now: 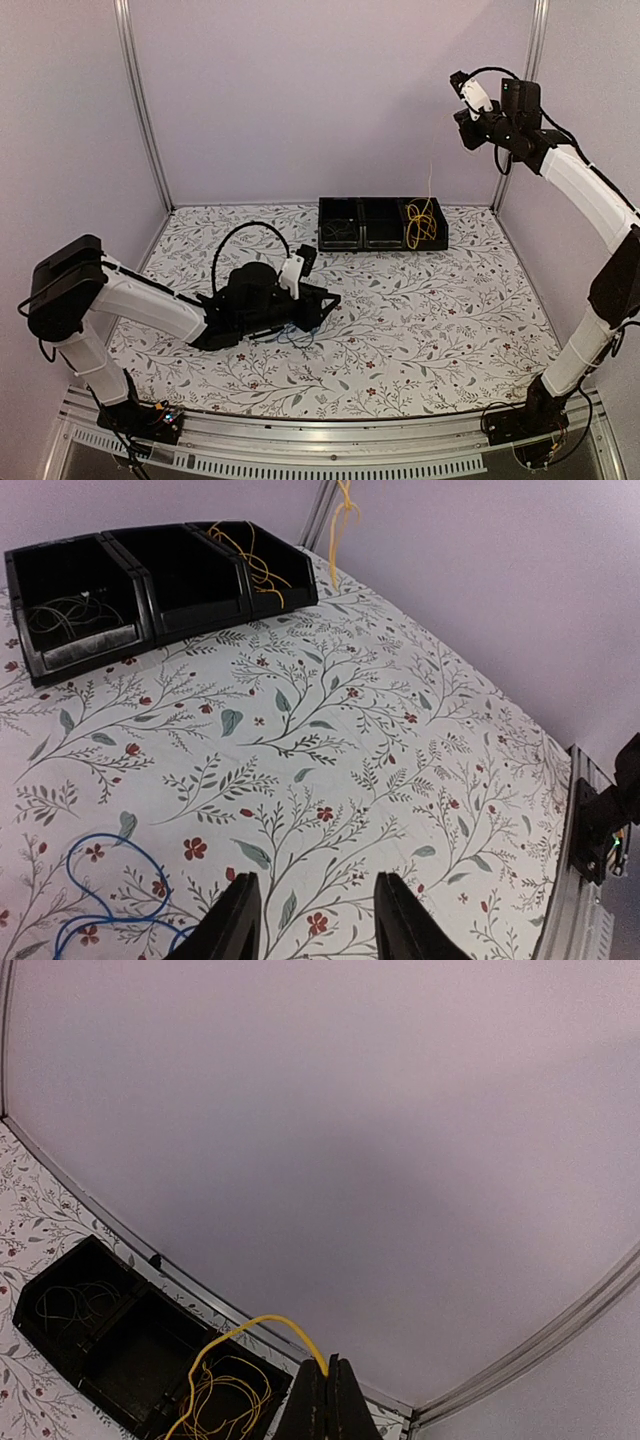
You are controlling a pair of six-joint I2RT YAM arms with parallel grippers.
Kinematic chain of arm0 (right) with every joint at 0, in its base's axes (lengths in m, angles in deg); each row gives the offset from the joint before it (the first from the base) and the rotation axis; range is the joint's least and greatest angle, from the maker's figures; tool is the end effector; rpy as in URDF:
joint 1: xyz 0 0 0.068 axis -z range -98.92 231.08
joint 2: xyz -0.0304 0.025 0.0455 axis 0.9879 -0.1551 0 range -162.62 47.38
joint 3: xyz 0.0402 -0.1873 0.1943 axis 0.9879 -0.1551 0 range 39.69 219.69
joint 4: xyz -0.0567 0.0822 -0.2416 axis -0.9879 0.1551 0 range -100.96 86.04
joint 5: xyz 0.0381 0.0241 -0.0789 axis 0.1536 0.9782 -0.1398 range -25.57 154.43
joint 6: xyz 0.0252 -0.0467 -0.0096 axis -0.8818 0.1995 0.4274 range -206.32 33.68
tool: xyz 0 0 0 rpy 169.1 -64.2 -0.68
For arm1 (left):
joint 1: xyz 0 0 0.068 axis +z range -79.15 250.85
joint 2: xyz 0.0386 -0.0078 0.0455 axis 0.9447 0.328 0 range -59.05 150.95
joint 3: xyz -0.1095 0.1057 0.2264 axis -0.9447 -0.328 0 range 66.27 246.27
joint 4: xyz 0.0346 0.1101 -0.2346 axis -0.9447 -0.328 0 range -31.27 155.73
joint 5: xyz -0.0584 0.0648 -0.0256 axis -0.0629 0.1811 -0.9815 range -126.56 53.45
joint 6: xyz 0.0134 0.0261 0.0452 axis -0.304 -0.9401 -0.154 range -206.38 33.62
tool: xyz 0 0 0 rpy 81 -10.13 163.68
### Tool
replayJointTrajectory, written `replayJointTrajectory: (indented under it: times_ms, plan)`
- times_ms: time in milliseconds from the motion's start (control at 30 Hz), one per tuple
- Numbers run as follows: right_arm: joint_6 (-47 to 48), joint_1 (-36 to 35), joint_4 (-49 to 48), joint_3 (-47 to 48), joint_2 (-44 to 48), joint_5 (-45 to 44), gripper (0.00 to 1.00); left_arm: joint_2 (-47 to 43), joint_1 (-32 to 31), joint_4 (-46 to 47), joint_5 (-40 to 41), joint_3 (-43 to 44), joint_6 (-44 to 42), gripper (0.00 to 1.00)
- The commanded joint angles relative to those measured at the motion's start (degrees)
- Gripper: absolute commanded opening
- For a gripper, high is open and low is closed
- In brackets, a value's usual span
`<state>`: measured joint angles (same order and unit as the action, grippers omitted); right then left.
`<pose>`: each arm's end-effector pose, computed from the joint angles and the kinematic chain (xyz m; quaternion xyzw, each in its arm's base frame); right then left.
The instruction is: Untangle the cables
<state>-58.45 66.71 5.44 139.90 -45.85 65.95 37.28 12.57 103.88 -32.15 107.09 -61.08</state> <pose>0.3668 0.0950 0.4485 -0.2829 0.7084 -0.0660 0.6433 0.1821 -0.2893 0.1753 0.2068 0.7785 -0.3713 0.4618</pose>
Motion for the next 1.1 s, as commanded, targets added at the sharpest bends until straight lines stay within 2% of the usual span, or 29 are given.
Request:
replayJointTrajectory:
  times_ms: [0,167,333,600,1067]
  plan:
    - [1.55,0.24,-3.76,2.73,-5.59,-3.13,0.00,-2.90,-0.58,-0.88,-0.74,-2.50,1.34,0.40]
    - [1.66,0.66,-4.88,4.34,-12.48,-4.99,0.00,-5.22,-1.09,-1.21,0.19,-4.75,2.20,0.40]
    - [-0.61,1.44,-5.07,5.11,-15.41,-4.23,0.00,-6.27,-1.07,-1.81,0.99,-5.95,2.14,0.40]
    - [-2.33,1.51,-3.72,8.53,-13.37,-2.11,0.00,-4.65,-1.12,-1.69,0.54,-5.02,2.03,0.40]
    - [-0.66,1.57,-3.81,11.51,-12.25,-4.38,0.00,-2.61,-1.55,-0.89,-0.88,-3.78,3.15,0.40]
